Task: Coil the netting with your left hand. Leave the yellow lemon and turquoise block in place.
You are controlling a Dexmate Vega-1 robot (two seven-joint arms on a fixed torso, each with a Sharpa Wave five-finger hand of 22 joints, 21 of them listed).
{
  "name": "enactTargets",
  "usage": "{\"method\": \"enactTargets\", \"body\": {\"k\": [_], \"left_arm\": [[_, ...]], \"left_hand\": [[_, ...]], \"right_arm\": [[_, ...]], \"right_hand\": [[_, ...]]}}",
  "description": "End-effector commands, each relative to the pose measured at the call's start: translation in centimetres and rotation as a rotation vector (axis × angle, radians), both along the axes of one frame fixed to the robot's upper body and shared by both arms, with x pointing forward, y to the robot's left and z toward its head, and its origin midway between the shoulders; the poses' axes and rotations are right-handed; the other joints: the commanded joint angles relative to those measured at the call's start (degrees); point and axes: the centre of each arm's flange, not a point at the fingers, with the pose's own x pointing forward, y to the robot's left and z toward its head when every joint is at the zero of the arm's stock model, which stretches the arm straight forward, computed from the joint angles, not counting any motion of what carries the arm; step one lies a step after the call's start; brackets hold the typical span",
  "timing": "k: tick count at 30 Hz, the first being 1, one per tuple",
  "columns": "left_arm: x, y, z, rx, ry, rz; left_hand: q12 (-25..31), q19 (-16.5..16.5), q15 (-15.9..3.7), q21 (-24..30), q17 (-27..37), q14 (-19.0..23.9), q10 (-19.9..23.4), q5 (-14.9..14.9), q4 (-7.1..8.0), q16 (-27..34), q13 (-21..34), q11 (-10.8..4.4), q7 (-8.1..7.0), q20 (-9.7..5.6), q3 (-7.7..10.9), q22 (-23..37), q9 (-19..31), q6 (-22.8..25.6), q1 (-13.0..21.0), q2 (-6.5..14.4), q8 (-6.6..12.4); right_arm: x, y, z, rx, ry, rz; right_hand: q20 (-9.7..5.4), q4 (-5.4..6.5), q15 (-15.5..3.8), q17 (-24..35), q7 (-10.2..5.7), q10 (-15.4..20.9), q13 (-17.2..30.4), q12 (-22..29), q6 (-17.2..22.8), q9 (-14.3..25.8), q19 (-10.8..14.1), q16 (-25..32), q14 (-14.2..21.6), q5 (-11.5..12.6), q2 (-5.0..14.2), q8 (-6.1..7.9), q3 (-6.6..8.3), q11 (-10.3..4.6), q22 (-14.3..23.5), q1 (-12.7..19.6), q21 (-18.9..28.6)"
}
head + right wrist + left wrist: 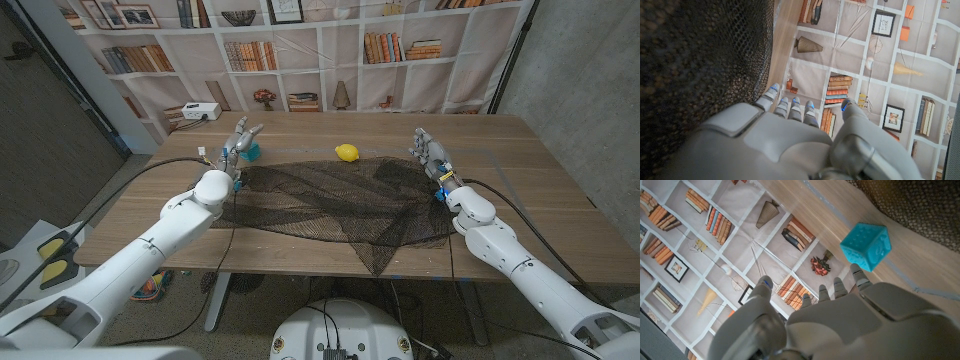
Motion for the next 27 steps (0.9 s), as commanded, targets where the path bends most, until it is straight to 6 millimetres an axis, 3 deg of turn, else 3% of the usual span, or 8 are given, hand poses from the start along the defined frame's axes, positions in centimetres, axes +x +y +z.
{"method": "enactTargets", "body": {"k": [1,3,5,16,21,27], "left_arm": [[-1.7,0.7,2.3,0.152,-0.025,0.253],[-1.8,0.8,2.5,0.169,-0.007,0.291],[-1.9,1.0,2.7,0.184,0.020,0.324],[-1.1,1.8,4.0,0.304,0.173,0.459],[-0.3,2.0,4.5,0.353,0.240,0.484],[0.8,2.0,5.2,0.410,0.319,0.516]], "left_hand": [[0.5,-0.9,-0.03,-0.1,0.2,1.4,0.9,-0.1,-0.51,0.3,0.3,0.12,-0.20,0.15,0.14,0.1,0.2,0.8,0.8,-0.1,0.43],[0.9,0.2,-0.27,0.2,0.3,2.6,2.3,-0.1,-0.85,0.6,0.3,0.46,-0.27,0.17,0.14,0.1,0.2,1.8,0.9,-0.2,0.57],[0.9,0.7,-0.42,0.2,0.3,2.0,2.7,-0.1,-1.22,0.2,0.4,-1.41,-0.36,0.34,0.14,0.1,0.2,2.2,1.0,-0.4,0.45],[1.1,2.0,-0.75,0.4,0.3,2.4,3.5,-0.2,-1.77,0.1,0.4,-1.27,-0.58,0.28,0.03,0.1,0.2,3.2,1.1,-0.9,0.49],[1.0,3.3,-1.23,0.5,0.4,3.4,3.9,-0.2,-2.27,0.3,0.5,-1.41,-3.18,0.83,-1.20,0.1,0.3,4.2,0.2,-3.1,0.38],[1.0,4.3,-1.65,0.7,0.5,4.3,4.2,-0.1,-2.52,0.6,0.5,-1.81,-3.49,0.88,-1.83,0.1,0.3,4.7,-0.1,-4.2,0.32]], "right_arm": [[-0.3,0.1,-0.4,0.011,0.001,-0.006],[-0.3,0.1,-0.4,0.010,0.002,-0.006],[-0.2,0.2,-0.4,0.011,0.003,-0.004],[-0.1,0.2,-0.5,0.010,0.004,-0.007],[-0.1,0.1,-0.6,0.013,0.005,-0.010],[-0.1,0.0,-0.8,0.019,0.008,-0.015]], "right_hand": [[0.28,-0.11,0.49,0.3,-0.02,0.4,0.2,0.0,0.6,0.3,0.2,0.1,0.0,0.1,0.20,0.37,0.05,0.48,0.2,0.4,0.1],[0.26,-0.13,0.49,0.3,0.00,0.5,0.2,0.0,0.7,0.3,0.3,0.1,0.0,0.1,0.21,0.36,0.03,0.53,0.2,0.4,0.1],[0.28,-0.15,0.55,0.3,-0.02,0.6,0.2,0.0,0.7,0.3,0.2,0.1,0.1,0.1,0.20,0.35,0.01,0.49,0.2,0.4,0.0],[0.31,-0.24,0.58,0.3,-0.07,0.8,0.2,0.0,1.0,0.3,0.2,0.1,0.1,0.1,0.29,0.33,-0.07,0.60,0.2,0.3,0.0],[0.33,-0.30,0.64,0.3,-0.02,0.8,0.2,0.0,1.2,0.3,0.2,0.1,0.1,0.1,0.27,0.33,-0.13,0.76,0.2,0.3,0.0],[0.35,-0.34,0.64,0.3,0.04,1.0,0.3,0.0,1.4,0.3,0.1,0.1,0.1,0.1,0.28,0.34,-0.20,0.81,0.2,0.3,0.0]]}}
